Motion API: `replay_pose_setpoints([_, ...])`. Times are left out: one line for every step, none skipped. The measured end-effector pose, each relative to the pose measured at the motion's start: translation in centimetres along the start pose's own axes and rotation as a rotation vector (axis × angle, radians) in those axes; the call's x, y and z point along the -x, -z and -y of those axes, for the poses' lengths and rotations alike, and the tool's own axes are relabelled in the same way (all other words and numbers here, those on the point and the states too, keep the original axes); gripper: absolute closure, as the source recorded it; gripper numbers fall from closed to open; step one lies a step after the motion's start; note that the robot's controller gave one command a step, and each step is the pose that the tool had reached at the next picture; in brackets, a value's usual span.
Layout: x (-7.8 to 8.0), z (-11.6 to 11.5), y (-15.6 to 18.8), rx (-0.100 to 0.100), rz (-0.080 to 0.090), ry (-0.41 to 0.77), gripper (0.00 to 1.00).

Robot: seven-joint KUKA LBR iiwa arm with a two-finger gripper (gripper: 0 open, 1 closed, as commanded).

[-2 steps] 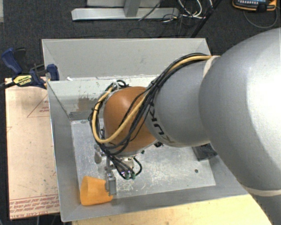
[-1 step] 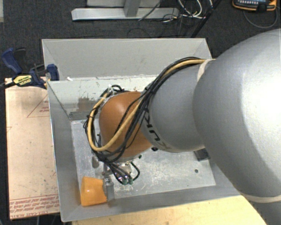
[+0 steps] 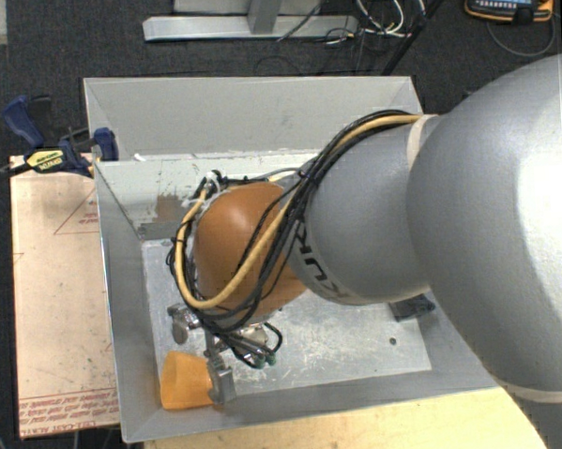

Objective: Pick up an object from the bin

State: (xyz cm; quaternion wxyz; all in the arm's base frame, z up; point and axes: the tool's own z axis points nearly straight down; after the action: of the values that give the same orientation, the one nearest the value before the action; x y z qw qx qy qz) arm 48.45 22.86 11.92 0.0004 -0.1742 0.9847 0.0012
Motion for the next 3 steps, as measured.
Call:
replay_pose_setpoints([0.6,-1.2,-4.5,-0.005,0.011,-0.116,0.0])
replay_pose_setpoints([0.7,-1.2,-5.6,0.001,0.024,-0.03,1.0])
replay_pose_setpoints([0.7,-1.2,-5.5,0.002,0.025,-0.017,1.0])
